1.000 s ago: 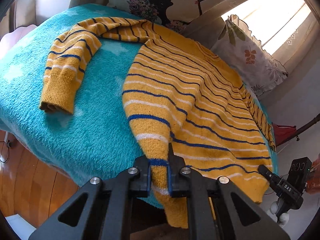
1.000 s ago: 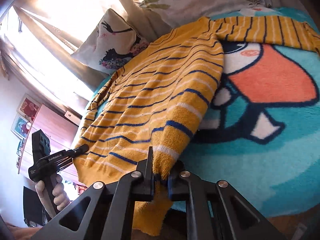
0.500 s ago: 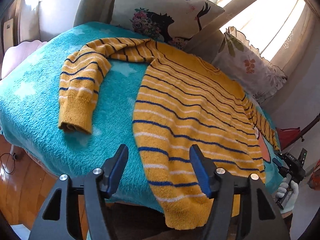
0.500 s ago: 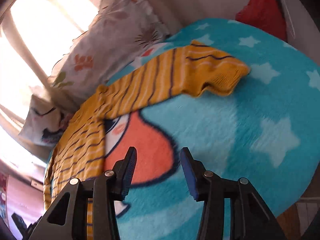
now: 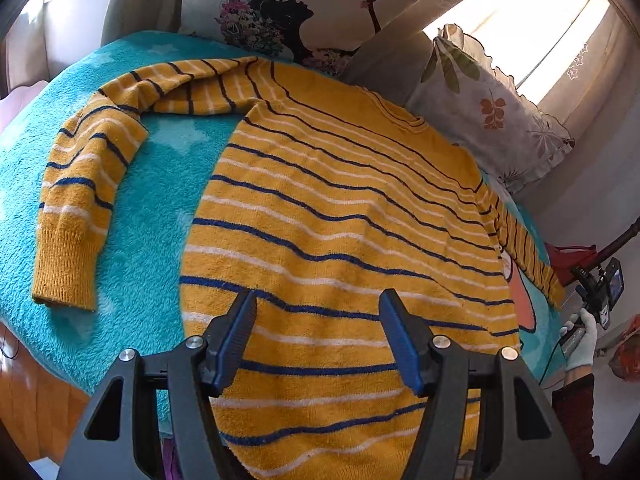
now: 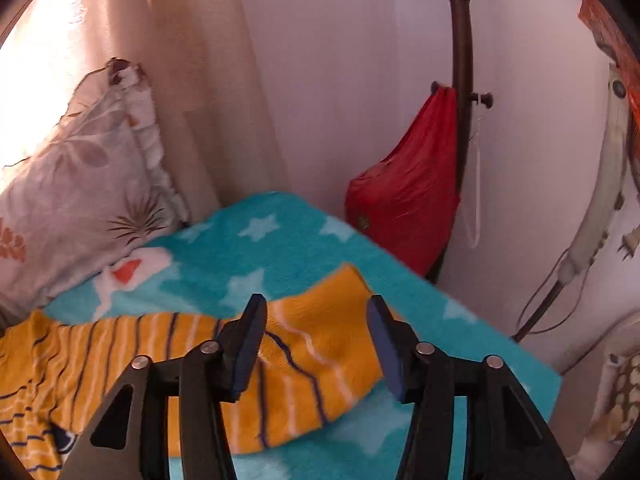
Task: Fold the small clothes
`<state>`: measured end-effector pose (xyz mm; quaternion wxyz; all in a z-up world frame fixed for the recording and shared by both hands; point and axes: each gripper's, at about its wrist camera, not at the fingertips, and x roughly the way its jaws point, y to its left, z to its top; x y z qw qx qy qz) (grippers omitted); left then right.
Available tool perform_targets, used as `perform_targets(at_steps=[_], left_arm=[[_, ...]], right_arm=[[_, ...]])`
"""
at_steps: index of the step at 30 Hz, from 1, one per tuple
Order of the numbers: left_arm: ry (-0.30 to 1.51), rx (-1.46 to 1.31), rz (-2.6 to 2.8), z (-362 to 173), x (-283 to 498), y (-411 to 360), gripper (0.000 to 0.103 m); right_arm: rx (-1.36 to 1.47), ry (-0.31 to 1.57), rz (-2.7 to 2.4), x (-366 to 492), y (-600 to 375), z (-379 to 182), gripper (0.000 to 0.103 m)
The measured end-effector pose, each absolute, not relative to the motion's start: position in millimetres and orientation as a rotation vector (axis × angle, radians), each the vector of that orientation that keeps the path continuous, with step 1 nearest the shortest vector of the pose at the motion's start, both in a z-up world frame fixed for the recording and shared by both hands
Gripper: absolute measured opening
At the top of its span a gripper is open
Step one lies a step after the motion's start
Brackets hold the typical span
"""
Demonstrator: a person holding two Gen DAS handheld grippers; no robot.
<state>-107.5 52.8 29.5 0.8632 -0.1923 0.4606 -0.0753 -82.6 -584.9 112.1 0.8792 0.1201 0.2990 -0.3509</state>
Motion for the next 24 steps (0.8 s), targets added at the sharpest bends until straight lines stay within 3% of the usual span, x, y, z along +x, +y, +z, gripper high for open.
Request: perform_targets(at_steps=[2,4,6,11,17,24], left_arm=[[0.97,-0.405,-0.151,27,-105,53,0.062],[0.979,-0.408,-0.144,25,-102,53,0.062],[0.988,-0.415,-0.141,22,-98,53,0.062],[1.004,-0.415,-0.147,19,-93,48,0.063],[1.02,-0.425,-0.147,14,-91,46,0.063],[1.017,-0.441,-0.148,14,-96,48,0.064]], right_arm=[[0.236,0.604,-0.752,-90,-593,119,0.061],[0.25,0.541,-0.708,-108,-592,121,0.082],[0.367,0.554,-0.58,-123,-599,114,0.088],[0.527,0.884,-0.584,-132,-628,77,0.087],[0.797,0.826,-0.421,-154,-644,48,0.087],[0.809,0.748,-0.418,-109,-656,38,0.088]])
